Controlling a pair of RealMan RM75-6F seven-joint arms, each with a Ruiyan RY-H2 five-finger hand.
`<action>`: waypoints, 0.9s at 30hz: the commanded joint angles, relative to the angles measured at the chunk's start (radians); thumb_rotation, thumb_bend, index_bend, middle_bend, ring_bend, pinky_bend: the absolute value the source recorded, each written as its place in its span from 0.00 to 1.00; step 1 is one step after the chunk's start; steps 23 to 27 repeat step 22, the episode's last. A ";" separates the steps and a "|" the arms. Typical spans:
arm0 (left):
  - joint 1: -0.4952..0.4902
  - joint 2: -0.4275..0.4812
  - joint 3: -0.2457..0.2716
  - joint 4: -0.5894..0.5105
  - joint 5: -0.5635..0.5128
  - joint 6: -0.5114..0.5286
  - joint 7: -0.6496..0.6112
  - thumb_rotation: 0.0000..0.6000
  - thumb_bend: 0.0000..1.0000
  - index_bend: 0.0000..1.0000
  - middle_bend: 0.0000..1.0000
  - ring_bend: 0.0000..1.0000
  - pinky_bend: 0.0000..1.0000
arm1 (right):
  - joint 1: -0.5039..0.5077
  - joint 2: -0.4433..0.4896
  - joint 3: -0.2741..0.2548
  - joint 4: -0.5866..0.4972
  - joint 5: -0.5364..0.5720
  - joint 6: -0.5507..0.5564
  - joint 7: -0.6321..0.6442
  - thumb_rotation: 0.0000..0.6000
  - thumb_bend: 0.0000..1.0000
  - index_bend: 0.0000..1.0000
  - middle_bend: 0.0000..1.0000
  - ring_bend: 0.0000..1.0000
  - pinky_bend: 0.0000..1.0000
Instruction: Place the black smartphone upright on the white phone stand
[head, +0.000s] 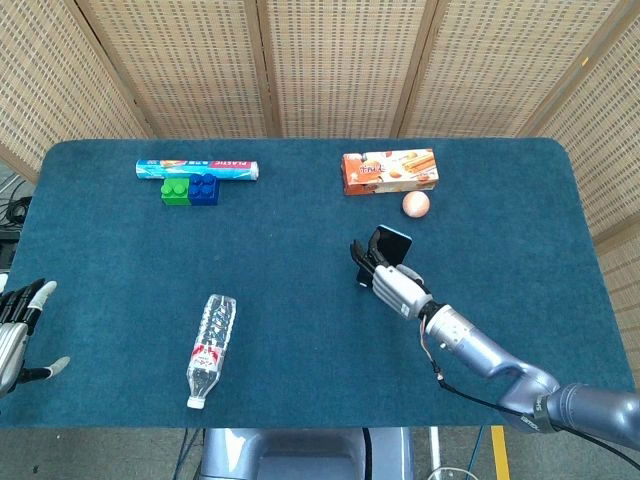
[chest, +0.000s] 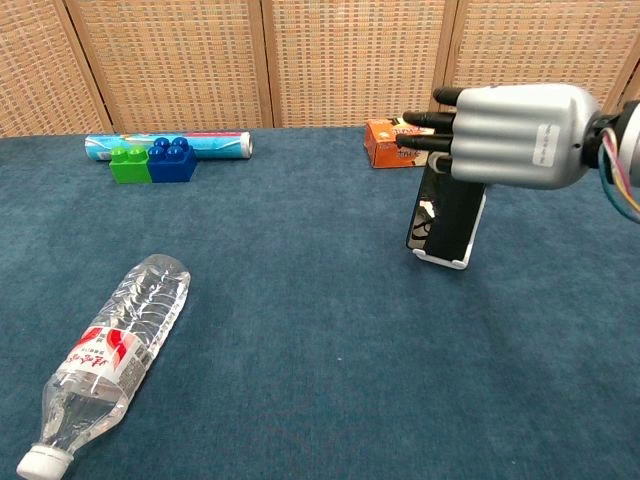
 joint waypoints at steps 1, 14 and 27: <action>0.004 0.003 0.001 -0.001 0.006 0.008 -0.009 1.00 0.01 0.00 0.00 0.00 0.00 | -0.070 0.072 0.021 -0.081 -0.026 0.125 0.152 1.00 0.62 0.24 0.04 0.04 0.20; 0.054 -0.019 0.005 0.022 0.082 0.131 -0.015 1.00 0.00 0.00 0.00 0.00 0.00 | -0.530 0.174 -0.063 -0.125 -0.020 0.563 1.107 1.00 0.00 0.06 0.00 0.00 0.04; 0.077 -0.048 0.023 0.034 0.120 0.171 0.045 1.00 0.00 0.00 0.00 0.00 0.00 | -0.676 0.146 -0.093 -0.118 -0.063 0.668 1.377 1.00 0.00 0.00 0.00 0.00 0.00</action>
